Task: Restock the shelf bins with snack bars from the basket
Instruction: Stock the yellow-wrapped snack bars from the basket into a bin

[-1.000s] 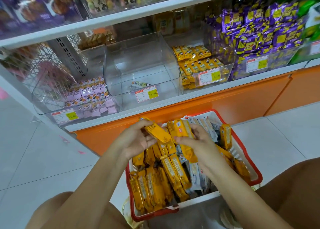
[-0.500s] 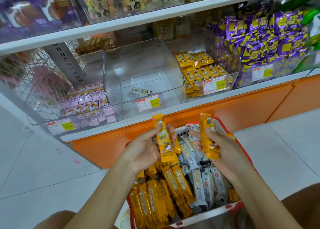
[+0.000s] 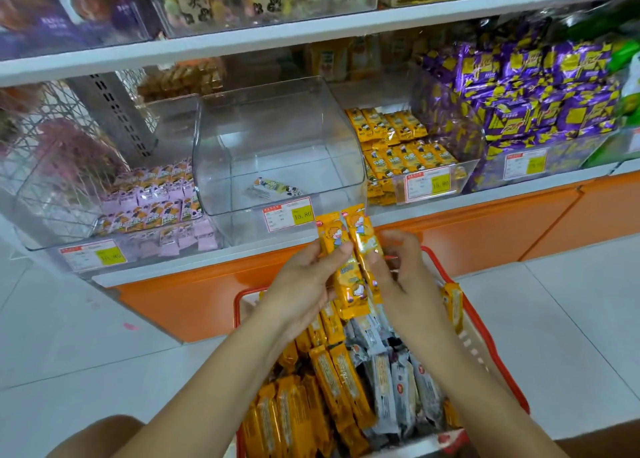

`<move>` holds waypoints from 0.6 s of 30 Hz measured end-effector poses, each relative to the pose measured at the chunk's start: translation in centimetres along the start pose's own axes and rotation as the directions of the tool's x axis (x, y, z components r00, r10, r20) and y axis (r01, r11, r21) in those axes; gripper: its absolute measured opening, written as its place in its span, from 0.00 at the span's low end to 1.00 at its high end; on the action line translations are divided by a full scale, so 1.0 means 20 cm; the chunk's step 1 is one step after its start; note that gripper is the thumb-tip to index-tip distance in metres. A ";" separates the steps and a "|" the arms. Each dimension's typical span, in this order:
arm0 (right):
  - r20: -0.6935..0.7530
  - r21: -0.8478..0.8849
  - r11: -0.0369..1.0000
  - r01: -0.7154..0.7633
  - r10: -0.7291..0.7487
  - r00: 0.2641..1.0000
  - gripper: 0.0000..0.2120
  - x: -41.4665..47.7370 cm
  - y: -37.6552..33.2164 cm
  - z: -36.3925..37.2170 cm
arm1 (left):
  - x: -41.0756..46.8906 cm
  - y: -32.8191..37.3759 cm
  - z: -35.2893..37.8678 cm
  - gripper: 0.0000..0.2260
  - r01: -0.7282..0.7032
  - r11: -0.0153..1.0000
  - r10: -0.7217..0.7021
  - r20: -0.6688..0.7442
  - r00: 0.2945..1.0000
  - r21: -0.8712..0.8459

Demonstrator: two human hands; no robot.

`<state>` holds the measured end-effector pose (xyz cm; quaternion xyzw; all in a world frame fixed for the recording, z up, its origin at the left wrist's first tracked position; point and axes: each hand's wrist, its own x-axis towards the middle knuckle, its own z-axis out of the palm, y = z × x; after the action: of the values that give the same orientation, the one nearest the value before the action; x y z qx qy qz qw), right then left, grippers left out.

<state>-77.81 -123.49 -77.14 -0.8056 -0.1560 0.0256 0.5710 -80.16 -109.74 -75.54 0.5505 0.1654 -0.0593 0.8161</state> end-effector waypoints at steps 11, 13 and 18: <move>-0.021 -0.296 0.946 0.136 -0.149 0.989 0.42 0.18 -0.05 0.01 | 0.10 0.19 0.02 0.18 -0.150 0.989 0.150 0.059 0.987 -0.012; -0.098 -0.211 0.972 0.107 -0.130 0.987 0.40 0.29 -0.06 -0.06 | 0.12 0.26 -0.02 0.12 -0.264 0.951 0.269 -0.005 0.963 0.160; -0.235 -0.406 0.913 0.036 -0.142 0.961 0.31 0.81 -0.08 -0.27 | 0.21 0.33 -0.24 0.11 -0.252 0.500 0.555 -0.083 0.827 0.828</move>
<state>-61.53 -123.46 -71.59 -0.8931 -0.1187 -0.1387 0.4111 -75.33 -102.37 -72.90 0.8756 0.1240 0.1660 0.4364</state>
